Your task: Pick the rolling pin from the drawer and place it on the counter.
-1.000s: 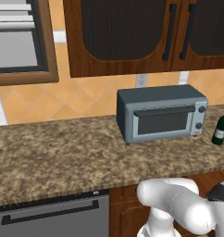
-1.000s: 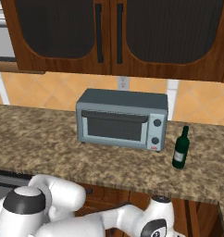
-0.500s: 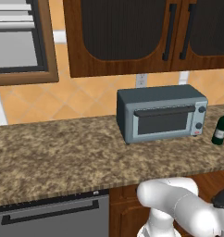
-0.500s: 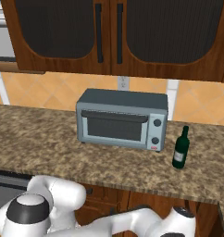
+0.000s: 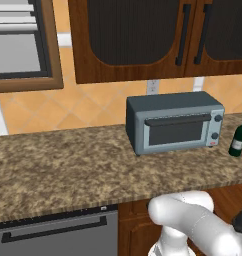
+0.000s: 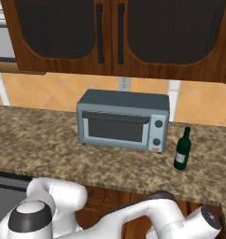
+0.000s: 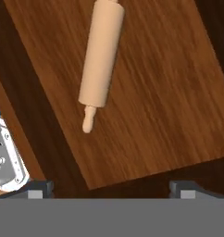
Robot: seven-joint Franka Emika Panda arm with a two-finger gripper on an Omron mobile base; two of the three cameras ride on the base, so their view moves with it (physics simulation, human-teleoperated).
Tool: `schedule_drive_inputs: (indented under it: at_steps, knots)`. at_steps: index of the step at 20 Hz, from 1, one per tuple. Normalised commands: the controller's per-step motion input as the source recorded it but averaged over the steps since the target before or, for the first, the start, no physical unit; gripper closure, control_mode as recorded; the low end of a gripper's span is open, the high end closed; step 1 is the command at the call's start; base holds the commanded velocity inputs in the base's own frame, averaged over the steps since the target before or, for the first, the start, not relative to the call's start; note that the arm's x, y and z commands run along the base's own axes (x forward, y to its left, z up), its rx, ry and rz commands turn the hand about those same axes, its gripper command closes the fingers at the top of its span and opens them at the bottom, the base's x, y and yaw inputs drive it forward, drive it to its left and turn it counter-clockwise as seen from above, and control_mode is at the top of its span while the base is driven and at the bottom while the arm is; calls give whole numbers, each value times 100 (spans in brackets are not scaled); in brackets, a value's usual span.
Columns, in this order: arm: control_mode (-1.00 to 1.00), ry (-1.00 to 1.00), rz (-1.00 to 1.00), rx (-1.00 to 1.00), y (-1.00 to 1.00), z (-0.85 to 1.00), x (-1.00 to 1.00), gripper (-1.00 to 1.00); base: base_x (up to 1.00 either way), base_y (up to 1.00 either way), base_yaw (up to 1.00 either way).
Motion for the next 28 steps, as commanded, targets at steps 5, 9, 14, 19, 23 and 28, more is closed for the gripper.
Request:
schedule_drive_inputs:
  at_steps: [5, 9, 14, 19, 23, 28]
  knots:
    - [-100, -28, -43, -11, 32, 0, 62, -100, 0, 0, 0]
    - [-100, -17, -14, -21, 20, -16, 46, -100, 0, 0, 0]
    - [-100, 0, 0, -26, 10, -33, 9, -100, 0, 0, 0]
    - [-100, 12, 0, -15, 0, -20, 10, -100, 0, 0, 0]
    - [-100, 15, 2, 0, 12, -20, 21, -100, 0, 0, 0]
    - [-100, 17, 1, -3, -4, -36, 21, -100, 0, 0, 0]
